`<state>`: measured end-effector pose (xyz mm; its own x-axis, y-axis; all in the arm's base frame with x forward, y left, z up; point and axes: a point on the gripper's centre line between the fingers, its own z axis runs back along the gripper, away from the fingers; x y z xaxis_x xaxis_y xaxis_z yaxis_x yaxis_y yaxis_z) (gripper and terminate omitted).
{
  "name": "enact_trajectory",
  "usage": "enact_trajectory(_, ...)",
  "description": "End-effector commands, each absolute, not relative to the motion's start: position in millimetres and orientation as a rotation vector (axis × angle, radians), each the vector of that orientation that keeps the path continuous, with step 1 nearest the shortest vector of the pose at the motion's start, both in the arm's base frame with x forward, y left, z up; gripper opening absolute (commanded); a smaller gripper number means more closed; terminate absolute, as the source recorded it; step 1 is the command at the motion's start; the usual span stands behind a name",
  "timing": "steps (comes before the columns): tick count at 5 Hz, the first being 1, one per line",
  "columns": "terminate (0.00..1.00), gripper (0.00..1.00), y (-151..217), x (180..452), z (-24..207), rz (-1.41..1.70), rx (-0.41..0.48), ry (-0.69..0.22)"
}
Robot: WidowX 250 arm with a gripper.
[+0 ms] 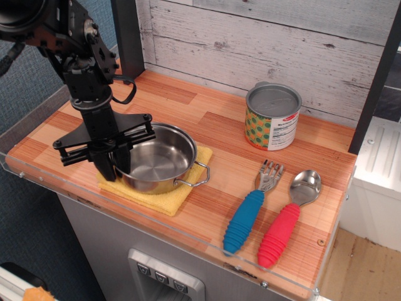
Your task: Put the pot right on top of the napkin
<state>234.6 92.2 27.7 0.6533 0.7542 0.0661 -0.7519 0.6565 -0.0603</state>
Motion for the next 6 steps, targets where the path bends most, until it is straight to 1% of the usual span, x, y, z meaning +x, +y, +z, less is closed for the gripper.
enact_trajectory(1,0.0,1.0,101.1,233.7,65.5,0.888,-0.052,-0.116)
enact_trajectory(2,0.0,1.0,100.5,235.7,82.7,0.894,-0.066,-0.133)
enact_trajectory(3,0.0,1.0,96.4,246.1,98.2,0.909,-0.055,-0.168)
enact_trajectory(4,0.0,1.0,92.6,260.8,110.0,0.911,-0.035,-0.155)
enact_trajectory(6,0.0,1.0,82.2,292.8,124.6,0.731,-0.009,-0.131)
